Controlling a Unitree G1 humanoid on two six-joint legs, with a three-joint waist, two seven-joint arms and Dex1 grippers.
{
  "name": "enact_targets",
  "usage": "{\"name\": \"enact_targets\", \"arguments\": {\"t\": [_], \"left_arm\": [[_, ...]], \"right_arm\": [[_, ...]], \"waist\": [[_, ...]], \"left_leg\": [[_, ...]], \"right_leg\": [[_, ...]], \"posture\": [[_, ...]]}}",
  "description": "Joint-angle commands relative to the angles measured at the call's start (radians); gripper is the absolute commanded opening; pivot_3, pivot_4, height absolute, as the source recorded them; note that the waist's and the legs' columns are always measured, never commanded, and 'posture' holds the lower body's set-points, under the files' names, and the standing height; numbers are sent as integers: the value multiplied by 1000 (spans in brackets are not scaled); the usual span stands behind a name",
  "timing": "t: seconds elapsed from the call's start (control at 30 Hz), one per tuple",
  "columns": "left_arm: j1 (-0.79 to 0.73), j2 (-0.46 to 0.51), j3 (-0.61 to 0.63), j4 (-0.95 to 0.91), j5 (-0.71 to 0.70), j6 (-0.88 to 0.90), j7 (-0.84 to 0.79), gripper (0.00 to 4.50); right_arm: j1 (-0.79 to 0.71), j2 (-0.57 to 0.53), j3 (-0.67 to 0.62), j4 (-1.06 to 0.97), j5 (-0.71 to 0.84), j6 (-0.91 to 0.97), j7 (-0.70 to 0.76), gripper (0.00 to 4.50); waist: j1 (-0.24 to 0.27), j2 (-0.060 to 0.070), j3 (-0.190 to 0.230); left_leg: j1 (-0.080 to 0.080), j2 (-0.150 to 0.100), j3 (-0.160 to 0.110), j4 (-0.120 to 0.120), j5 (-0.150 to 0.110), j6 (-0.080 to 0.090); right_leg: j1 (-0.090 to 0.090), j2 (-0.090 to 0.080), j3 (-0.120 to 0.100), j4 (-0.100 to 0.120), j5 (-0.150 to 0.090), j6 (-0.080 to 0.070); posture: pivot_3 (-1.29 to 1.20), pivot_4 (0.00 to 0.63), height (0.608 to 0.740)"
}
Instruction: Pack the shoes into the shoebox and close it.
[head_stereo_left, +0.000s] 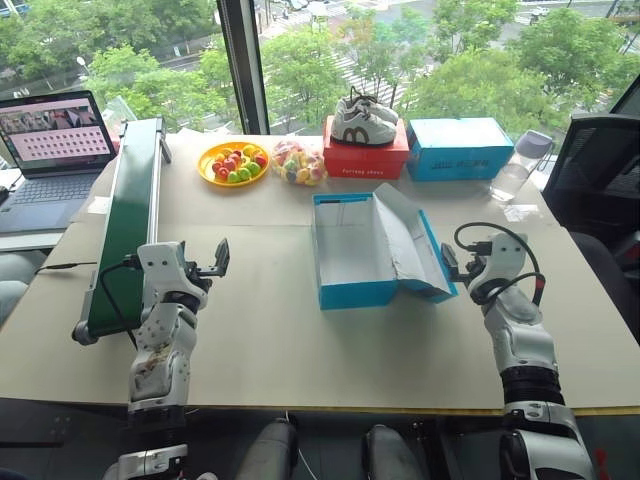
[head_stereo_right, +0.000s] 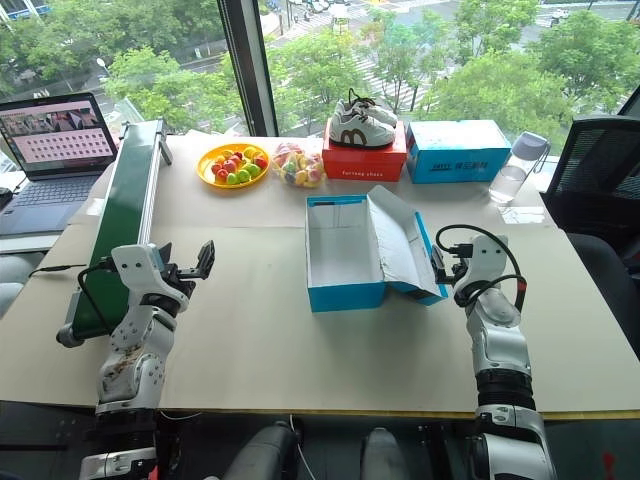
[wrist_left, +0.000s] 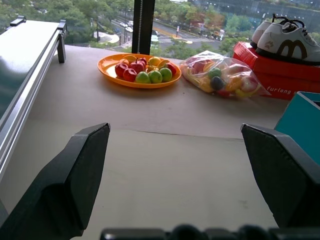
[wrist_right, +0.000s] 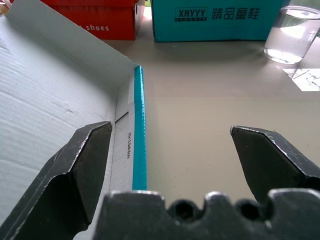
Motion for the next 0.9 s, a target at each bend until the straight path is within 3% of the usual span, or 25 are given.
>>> {"name": "enact_targets", "arguments": {"t": [0.03,0.3,0.43,0.63,0.9], "left_arm": [[1,14,-10,-32,27,-25,-5,4500],[9,70,-20,-88,141,-75,28,4500],[-6,139,127,-105,74,33,67,4500],[-8,257,271,-130,-23,260,74,4500],[5,313,357,-158,-91,427,78,4500]], "right_arm": [[-13,-3,-16,-75,27,-21,19,4478],[-97,25,63,-476,392,320,266,4478],[-106,-57,206,-678,545,530,465,4478],[-120,-122,331,-691,465,536,558,4478],[-111,-51,435,-663,344,478,543,4478]], "waist": [[0,0,0],[-8,0,0],[-2,-1,0],[1,-2,1],[1,-6,-1]], "left_leg": [[0,0,0,0,0,0],[0,1,-2,0,0,0],[-1,2,-6,0,-1,1],[-5,1,-7,0,-2,-2],[-5,1,-7,0,-6,-8]], "right_leg": [[0,0,0,0,0,0],[-1,0,1,1,0,0],[-2,0,0,0,0,0],[-7,0,1,0,0,1],[-12,0,1,1,1,0]], "posture": [[0,150,730],[0,150,730],[0,150,730],[0,150,730],[0,150,730]]}}
